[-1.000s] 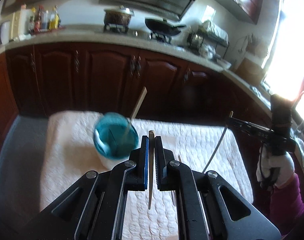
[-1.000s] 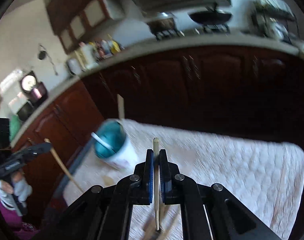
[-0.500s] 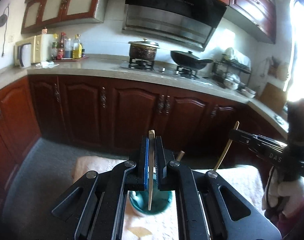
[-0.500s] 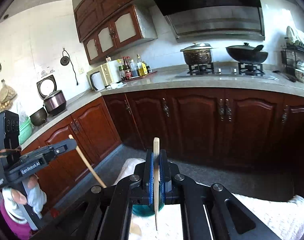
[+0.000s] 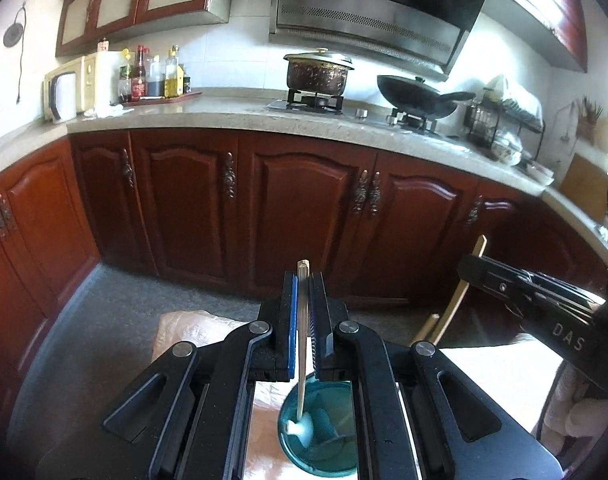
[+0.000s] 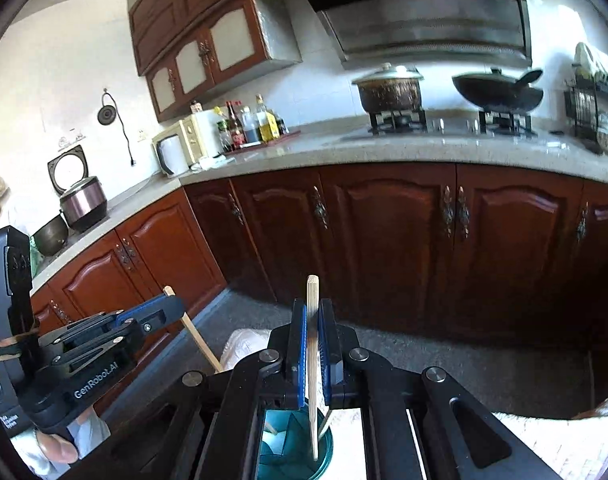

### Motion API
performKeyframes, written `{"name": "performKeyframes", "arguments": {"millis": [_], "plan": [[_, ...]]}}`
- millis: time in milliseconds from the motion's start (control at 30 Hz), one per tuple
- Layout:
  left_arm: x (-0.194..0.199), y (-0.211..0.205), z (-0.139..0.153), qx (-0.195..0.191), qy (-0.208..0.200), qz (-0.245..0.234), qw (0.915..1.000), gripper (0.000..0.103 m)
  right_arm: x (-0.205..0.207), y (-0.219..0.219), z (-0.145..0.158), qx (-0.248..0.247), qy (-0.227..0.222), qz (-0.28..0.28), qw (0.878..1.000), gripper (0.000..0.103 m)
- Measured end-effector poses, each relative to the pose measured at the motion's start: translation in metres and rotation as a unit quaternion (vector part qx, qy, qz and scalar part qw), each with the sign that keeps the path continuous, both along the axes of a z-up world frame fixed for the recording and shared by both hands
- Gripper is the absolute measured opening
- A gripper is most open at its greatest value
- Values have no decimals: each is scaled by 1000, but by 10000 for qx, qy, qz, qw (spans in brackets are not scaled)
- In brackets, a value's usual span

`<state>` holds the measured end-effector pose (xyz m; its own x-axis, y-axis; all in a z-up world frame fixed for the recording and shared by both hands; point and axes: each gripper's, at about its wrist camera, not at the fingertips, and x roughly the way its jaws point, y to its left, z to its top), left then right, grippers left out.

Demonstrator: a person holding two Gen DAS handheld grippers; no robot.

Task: Organize utensils
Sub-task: 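Carry the chopstick in the right gripper over the holder and lower it, then open the right gripper and withdraw it from the holder toward the utensils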

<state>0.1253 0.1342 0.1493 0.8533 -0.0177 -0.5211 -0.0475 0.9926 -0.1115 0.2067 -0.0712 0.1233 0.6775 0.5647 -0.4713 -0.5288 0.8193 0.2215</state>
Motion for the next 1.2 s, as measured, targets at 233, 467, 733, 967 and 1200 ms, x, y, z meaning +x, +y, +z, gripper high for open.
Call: {"name": "performKeyframes", "arguments": {"millis": [233,467,733,967,1200], "plan": [[6,-13,-25,203,199,-80,9996,4,8,2,-31,-68,305,60,9995,5],[12,-12,-48,104,487,-23,9988,4,18,6,-65,-132,808,134,9965,5],[10,-11,-44,-99,595,-92,9981,7,19,-1,-73,-50,1066,226,9940,20],[5,-11,-46,-155,688,-119,9974,18,8,1,-72,-186,1053,300,9938,30],[-6,-8,-46,-253,674,-69,9974,37,-1,-5,-72,-162,1110,314,9932,31]]}}
